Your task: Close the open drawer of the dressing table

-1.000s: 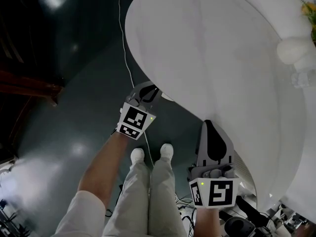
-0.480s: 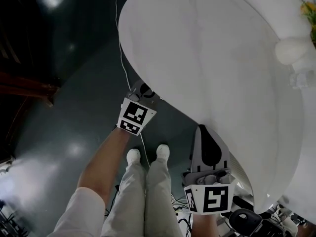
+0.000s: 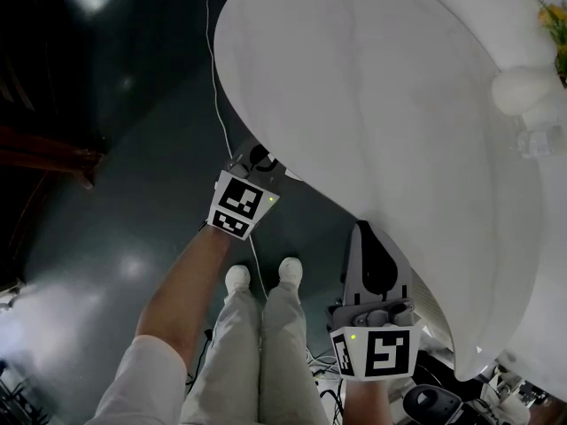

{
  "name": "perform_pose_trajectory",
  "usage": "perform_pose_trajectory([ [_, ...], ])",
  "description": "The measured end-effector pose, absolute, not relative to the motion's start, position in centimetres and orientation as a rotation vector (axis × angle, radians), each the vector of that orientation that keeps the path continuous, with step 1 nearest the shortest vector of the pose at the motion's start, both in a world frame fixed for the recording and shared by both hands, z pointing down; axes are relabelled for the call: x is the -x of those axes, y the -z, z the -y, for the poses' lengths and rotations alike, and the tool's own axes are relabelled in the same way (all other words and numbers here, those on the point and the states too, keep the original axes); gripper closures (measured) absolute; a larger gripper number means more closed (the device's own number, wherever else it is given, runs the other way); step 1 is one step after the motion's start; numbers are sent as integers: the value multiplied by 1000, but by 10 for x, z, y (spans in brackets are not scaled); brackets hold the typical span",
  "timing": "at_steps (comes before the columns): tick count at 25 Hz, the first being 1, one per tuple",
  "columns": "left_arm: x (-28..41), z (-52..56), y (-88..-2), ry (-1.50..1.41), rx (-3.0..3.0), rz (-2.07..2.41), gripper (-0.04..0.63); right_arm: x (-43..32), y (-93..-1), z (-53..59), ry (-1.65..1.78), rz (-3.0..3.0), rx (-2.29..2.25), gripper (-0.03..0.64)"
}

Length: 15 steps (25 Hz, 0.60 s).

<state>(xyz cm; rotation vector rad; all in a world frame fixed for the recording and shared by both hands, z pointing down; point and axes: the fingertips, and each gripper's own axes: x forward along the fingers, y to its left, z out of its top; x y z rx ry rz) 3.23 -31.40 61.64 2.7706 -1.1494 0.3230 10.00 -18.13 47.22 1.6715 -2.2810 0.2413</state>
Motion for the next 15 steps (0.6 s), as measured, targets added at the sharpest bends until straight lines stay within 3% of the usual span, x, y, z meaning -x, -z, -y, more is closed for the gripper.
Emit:
perform_pose_trajectory([
  [15, -13, 271, -593, -354, -2808, 1120, 581, -96, -468, 171, -181, 2302, -1655, 620],
])
